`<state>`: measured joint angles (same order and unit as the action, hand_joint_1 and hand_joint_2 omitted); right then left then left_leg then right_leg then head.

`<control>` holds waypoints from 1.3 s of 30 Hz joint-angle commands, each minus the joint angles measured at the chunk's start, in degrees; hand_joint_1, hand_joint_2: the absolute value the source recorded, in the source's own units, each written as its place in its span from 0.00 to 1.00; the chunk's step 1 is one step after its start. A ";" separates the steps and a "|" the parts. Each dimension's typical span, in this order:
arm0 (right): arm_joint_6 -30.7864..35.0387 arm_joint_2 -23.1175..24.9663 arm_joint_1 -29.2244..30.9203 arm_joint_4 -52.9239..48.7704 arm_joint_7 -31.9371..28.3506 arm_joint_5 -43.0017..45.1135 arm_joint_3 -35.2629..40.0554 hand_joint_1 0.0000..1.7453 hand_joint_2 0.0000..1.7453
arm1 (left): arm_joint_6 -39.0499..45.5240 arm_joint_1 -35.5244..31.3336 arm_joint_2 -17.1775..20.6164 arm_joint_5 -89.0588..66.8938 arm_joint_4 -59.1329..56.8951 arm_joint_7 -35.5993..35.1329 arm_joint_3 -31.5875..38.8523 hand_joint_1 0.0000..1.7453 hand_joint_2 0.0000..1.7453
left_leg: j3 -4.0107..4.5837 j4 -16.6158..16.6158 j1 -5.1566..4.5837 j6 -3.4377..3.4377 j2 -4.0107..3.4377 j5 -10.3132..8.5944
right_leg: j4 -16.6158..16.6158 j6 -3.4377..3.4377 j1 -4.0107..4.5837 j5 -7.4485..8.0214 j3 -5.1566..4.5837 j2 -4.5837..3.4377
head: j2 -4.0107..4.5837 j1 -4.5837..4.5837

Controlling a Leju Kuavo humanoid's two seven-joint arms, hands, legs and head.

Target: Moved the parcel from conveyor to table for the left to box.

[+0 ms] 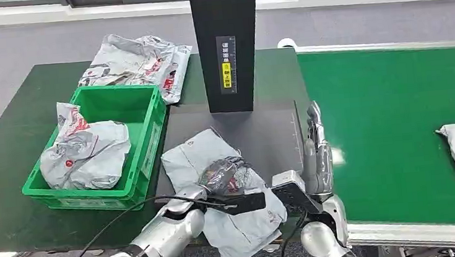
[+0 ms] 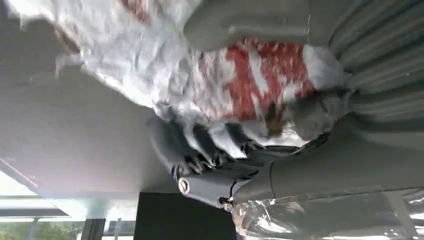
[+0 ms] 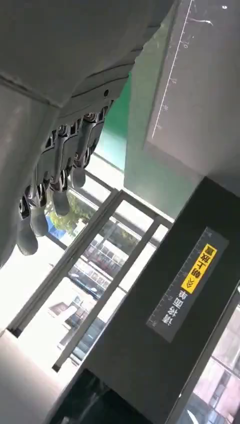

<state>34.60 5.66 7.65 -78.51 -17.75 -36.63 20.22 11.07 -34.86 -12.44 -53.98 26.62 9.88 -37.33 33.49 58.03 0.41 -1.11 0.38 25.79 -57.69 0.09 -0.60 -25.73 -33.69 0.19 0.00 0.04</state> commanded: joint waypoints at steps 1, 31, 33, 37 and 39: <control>-1.84 -0.25 -2.20 -1.85 0.62 -0.56 -4.03 0.00 0.00 | -0.07 2.13 1.95 -3.86 1.47 1.45 3.58 1.00 1.00 | 0.02 -0.16 0.00 0.04 -0.10 -0.07 | 0.18 -0.01 0.01 0.11 -0.04 -0.08 | 0.00 0.00; -1.05 -1.03 -4.54 -2.49 -2.92 6.80 -5.18 0.00 0.00 | 28.93 -2.07 14.63 -23.93 35.03 -4.91 32.44 1.00 1.00 | 0.44 -0.03 0.07 -0.04 -0.28 -0.03 | 0.04 -0.06 0.07 0.05 -0.58 -0.35 | 0.00 0.00; -0.97 -1.16 -4.58 -2.33 -2.95 6.90 -4.88 0.00 0.00 | 28.93 -0.56 14.99 -31.89 38.28 -10.34 35.42 1.00 1.00 | 0.44 -0.05 0.08 -0.03 -0.24 -0.04 | 0.05 -0.04 0.08 0.05 -0.56 -0.31 | 0.00 0.00; -0.86 -1.11 -4.93 -2.30 -2.99 7.26 -4.48 0.00 0.00 | 28.93 -0.96 20.33 -36.02 29.52 -18.06 39.47 1.00 1.00 | 0.43 -0.07 0.05 -0.05 -0.42 -0.01 | 0.02 -0.06 0.03 0.06 -0.57 -0.51 | 0.00 0.00; -0.71 -1.53 -5.25 -2.71 -2.97 7.75 -4.19 0.00 0.00 | 28.93 -3.08 22.63 -36.02 19.34 -22.55 39.89 1.00 1.00 | 0.35 -0.15 0.06 -0.07 -0.55 -0.01 | 0.09 -0.08 0.04 0.09 -0.53 -0.63 | 0.00 0.00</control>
<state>33.79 5.33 1.92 -82.60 -20.85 -29.90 17.14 40.04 -35.06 2.83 -88.12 62.60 -4.51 -5.01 34.07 58.03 0.46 -1.21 0.12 25.77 -57.73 0.03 -0.58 -25.71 -34.37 -0.16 0.00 0.05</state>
